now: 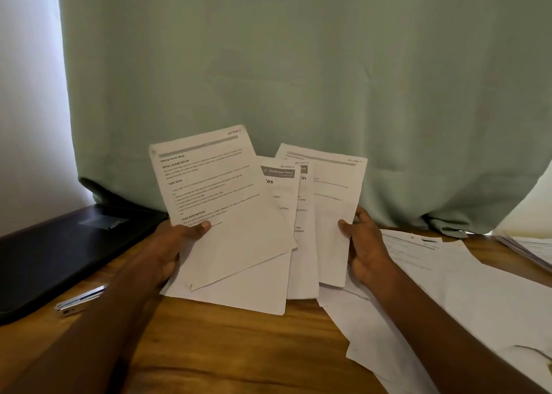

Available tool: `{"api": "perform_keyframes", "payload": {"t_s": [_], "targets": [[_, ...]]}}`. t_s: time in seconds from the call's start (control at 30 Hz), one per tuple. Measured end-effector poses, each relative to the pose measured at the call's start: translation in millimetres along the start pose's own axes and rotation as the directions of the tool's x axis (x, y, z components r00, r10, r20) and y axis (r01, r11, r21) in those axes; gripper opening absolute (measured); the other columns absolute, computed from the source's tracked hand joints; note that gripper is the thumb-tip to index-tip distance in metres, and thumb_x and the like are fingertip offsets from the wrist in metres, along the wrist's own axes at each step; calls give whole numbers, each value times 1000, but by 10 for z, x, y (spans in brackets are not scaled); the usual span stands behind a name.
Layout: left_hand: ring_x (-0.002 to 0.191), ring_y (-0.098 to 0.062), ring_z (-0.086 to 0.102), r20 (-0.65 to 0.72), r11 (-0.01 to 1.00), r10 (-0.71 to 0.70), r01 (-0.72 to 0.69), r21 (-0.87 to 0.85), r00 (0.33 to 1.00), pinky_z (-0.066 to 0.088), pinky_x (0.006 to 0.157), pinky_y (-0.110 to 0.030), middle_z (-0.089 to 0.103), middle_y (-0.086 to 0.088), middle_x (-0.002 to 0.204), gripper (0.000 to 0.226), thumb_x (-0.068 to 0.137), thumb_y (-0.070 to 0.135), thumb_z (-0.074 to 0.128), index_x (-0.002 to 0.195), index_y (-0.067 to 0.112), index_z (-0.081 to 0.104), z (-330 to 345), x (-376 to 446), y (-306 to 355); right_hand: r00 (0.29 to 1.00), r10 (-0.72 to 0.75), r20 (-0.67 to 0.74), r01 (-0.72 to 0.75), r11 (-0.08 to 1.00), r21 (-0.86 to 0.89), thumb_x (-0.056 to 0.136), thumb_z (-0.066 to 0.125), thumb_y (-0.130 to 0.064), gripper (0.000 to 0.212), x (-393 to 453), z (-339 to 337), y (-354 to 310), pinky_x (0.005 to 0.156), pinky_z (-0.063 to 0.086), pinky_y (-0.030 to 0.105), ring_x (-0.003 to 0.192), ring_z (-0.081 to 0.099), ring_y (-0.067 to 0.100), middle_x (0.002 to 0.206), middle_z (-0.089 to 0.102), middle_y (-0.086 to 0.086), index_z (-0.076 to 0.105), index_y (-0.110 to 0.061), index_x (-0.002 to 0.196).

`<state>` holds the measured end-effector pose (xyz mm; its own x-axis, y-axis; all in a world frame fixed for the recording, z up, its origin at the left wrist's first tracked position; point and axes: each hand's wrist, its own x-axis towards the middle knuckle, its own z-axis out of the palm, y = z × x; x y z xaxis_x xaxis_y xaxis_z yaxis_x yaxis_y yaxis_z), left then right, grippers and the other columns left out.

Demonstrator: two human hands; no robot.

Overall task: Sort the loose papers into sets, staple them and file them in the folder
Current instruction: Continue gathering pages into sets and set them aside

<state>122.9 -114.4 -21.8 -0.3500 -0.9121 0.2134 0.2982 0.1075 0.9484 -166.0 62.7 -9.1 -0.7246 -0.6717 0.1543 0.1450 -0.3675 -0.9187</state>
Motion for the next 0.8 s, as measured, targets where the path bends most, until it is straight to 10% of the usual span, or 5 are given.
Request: {"api": "perform_keyframes", "payload": {"t_s": [0.8], "targets": [[107, -19, 65, -193, 994, 76, -90, -64, 978, 50, 103, -43, 71, -3, 118, 41, 84, 1, 81, 120, 14, 67, 17, 136, -82, 957, 148, 250, -179, 978, 104, 97, 45, 14, 52, -49, 95, 64, 107, 46, 61, 127, 58, 45, 134, 66, 19, 56, -9, 142]]}}
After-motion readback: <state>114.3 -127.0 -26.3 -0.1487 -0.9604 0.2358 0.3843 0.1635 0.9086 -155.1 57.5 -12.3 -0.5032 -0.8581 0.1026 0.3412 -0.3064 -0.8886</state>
